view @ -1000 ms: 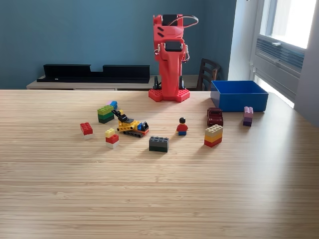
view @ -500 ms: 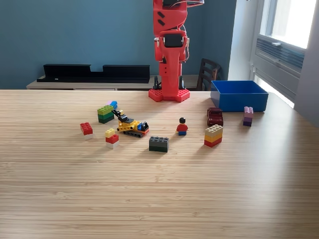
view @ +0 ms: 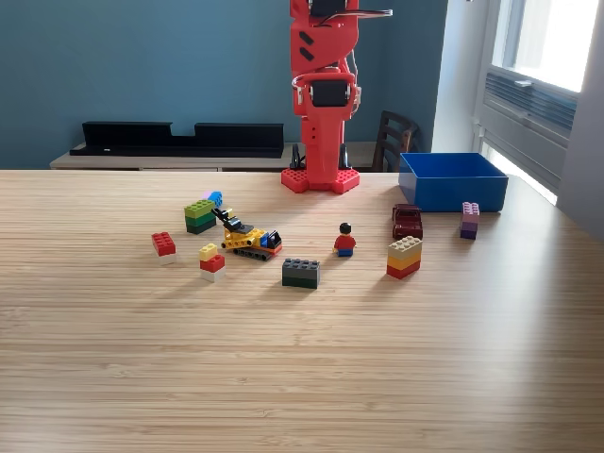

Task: Grasp a lego block and put it in the bin.

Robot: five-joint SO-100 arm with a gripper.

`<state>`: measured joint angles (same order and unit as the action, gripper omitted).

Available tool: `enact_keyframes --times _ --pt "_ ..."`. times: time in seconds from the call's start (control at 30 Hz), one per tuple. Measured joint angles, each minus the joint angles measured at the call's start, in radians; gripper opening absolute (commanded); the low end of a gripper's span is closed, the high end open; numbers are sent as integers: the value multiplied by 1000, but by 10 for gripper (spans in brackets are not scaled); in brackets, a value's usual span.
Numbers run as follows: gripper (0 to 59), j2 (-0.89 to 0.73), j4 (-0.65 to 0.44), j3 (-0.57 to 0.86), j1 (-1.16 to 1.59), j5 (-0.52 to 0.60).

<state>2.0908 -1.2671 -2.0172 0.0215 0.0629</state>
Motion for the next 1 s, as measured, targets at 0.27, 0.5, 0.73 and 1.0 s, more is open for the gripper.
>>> enact_keyframes --times 0.27,0.5,0.73,1.0 --pt "305 -37 -8 34 6 -11" --pt "315 -126 -40 126 66 -29" --pt "320 -299 -75 284 133 -29" --pt "326 -673 -80 589 213 -61"
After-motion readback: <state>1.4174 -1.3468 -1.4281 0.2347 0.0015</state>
